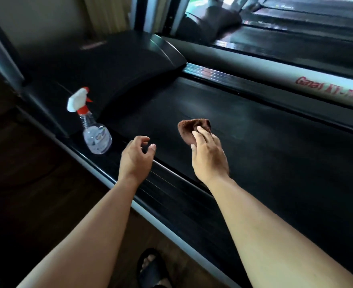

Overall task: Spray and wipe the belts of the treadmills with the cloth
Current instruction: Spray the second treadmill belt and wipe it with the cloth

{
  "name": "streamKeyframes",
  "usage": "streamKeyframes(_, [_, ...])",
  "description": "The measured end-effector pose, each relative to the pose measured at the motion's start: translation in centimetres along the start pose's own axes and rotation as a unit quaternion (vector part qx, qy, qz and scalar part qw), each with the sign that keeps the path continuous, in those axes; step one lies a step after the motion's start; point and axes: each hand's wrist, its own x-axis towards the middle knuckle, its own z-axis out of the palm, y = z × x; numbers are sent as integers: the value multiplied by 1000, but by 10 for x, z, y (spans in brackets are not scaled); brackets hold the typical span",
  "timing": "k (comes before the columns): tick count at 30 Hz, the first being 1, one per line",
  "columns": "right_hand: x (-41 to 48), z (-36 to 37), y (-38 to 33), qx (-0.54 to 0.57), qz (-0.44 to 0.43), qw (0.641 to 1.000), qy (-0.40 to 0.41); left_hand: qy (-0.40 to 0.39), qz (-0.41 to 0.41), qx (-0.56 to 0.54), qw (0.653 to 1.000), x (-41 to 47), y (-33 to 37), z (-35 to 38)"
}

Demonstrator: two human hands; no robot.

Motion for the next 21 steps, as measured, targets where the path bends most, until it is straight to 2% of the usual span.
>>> streamKeyframes(6, [29,28,-47,24,-23,999,-5,123,-88,-49,987,50,-47,-57])
streamKeyframes(13, [53,63,-90,36,-48,998,-23,187,-101,-48,976,101,-90,-97])
streamKeyframes(16, [60,74,-102,38,-56,997,-26,181,-119,-75,973,116,-101,-102])
streamKeyframes(21, [70,86,-113,35,-60,997,-35,82,-123,-204,968,142,-114,-103])
